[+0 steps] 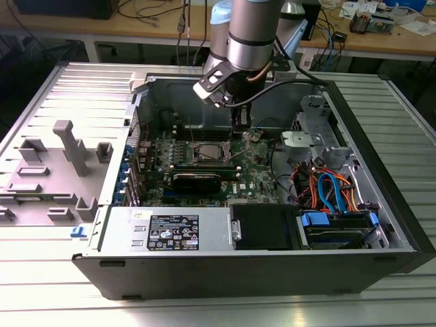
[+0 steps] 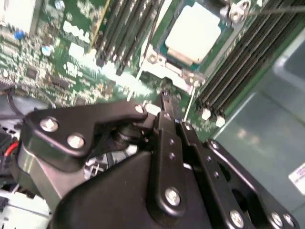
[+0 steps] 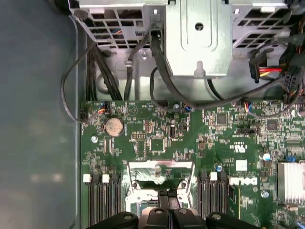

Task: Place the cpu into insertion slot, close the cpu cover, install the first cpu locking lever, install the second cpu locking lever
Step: 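Close the cpu cover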

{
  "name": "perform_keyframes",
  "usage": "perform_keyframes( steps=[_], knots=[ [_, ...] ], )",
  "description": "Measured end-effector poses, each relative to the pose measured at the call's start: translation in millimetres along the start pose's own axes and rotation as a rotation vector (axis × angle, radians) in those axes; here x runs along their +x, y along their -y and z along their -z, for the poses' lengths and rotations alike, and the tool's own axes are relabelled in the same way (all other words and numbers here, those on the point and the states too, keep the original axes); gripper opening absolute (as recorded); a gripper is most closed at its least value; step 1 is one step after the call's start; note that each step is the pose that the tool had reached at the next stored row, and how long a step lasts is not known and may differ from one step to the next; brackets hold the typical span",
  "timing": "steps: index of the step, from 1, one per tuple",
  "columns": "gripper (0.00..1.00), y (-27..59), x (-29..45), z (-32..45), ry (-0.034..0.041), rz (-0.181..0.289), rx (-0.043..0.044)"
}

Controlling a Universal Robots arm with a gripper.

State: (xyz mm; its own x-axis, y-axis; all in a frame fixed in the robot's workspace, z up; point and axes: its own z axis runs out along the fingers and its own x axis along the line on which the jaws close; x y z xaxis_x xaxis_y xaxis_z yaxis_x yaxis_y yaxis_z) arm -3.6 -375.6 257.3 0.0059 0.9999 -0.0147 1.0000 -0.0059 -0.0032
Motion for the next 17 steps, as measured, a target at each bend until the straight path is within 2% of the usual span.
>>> perform_keyframes(
  steps=[7,12,15,17],
  knots=[
    [0.11,-6.2,0.0,5.0,0.0,0.0,0.0001],
    [0.11,-11.7,0.0,5.3,0.0,0.0,0.0],
    [0.11,-19.4,0.1,5.3,0.0,0.0,0.0001],
    [0.11,-32.8,2.0,4.9,0.0001,0.003,0.0]
  ],
)
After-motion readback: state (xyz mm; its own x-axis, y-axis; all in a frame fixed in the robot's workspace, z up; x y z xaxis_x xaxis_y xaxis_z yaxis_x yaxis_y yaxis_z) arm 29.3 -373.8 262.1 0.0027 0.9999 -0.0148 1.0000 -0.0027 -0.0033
